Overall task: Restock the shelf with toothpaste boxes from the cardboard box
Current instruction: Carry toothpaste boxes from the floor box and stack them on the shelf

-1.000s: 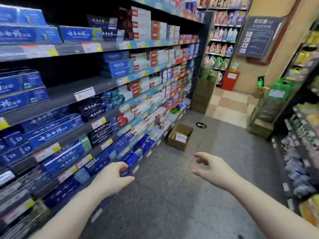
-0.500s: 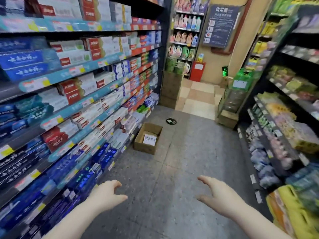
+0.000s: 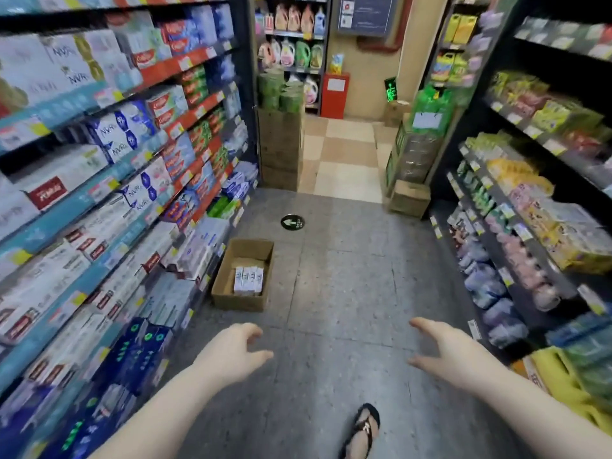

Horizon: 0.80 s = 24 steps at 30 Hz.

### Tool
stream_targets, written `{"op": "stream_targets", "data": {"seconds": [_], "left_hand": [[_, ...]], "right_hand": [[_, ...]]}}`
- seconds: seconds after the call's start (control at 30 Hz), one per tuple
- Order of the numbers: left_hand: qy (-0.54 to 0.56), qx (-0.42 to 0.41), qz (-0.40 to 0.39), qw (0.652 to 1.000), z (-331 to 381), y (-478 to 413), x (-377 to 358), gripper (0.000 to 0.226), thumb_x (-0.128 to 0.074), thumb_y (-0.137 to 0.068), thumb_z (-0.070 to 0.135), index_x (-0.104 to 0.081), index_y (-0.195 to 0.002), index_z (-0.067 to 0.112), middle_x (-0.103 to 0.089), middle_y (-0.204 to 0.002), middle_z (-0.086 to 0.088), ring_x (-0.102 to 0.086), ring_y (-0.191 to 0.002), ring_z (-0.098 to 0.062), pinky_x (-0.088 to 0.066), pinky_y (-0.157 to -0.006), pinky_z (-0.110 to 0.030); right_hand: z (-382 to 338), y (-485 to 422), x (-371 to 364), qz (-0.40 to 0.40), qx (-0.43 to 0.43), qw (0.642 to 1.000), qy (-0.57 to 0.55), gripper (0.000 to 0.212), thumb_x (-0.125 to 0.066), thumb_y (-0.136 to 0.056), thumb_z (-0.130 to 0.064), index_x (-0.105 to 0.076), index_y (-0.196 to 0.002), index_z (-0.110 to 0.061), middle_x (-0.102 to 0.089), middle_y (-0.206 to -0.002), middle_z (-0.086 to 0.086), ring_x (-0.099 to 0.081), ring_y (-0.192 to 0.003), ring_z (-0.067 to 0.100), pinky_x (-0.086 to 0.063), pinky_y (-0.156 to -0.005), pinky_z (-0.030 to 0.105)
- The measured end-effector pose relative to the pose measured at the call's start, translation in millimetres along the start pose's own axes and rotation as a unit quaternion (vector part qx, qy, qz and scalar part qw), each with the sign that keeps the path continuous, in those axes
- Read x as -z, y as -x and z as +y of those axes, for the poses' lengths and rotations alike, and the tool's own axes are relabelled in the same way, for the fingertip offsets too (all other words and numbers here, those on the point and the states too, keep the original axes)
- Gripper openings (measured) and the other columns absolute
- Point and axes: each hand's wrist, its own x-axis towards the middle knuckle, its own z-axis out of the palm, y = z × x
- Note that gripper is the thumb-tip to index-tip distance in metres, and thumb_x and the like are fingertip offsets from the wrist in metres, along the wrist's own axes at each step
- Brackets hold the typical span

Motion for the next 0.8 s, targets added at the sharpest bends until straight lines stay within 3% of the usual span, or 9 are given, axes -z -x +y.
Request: {"op": "stream_targets", "data": {"seconds": [0.17, 0.37, 0.53, 0.8], "left_hand": [[0.026, 0.092, -0.018, 0.995, 6.9, -88.3, 13.6, 0.054, -0.064, -0.076, 0.048, -0.056, -0.123, 0.023, -0.062, -0.126, 0.003, -0.059, -0.113, -0.012, -0.046, -0.097, -0.027], [0.062, 0.151, 0.038, 0.986, 53.6, -185.4, 45.0, 0.051, -0.061, -0.08, 0.045, -0.056, -0.124, 0.022, -0.06, -0.129, 0.003, -0.056, -0.117, -0.013, -0.044, -0.096, -0.024], [0.105, 0.179, 0.075, 0.975, 66.5, -247.7, 62.4, 0.05, -0.059, -0.082, 0.043, -0.052, -0.128, 0.024, -0.055, -0.134, 0.002, -0.053, -0.122, -0.014, -0.042, -0.097, -0.026], [0.168, 0.271, 0.056, 0.946, -5.5, -376.5, 110.3, 0.053, -0.061, -0.081, 0.044, -0.051, -0.128, 0.022, -0.057, -0.131, 0.0, -0.055, -0.119, -0.016, -0.045, -0.097, -0.027]], "right_hand": [[19.7, -134.1, 42.8, -0.034, 0.047, 0.997, 0.053, 0.073, -0.058, -0.08, -0.05, -0.024, -0.142, -0.032, -0.037, -0.148, -0.005, -0.039, -0.133, 0.016, -0.034, -0.106, 0.03], [11.5, -275.2, 105.3, -0.082, 0.116, 0.981, 0.133, 0.073, -0.055, -0.08, -0.052, -0.022, -0.143, -0.034, -0.039, -0.147, -0.005, -0.041, -0.132, 0.017, -0.037, -0.105, 0.031], [-42.8, -381.4, 126.1, -0.123, 0.199, 0.96, 0.154, 0.071, -0.057, -0.081, -0.05, -0.026, -0.142, -0.03, -0.038, -0.148, -0.002, -0.04, -0.133, 0.017, -0.036, -0.106, 0.031], [-146.9, -548.3, 136.3, -0.149, 0.267, 0.927, 0.217, 0.068, -0.056, -0.084, -0.045, -0.026, -0.142, -0.03, -0.037, -0.149, -0.001, -0.041, -0.132, 0.021, -0.037, -0.105, 0.031]]}}
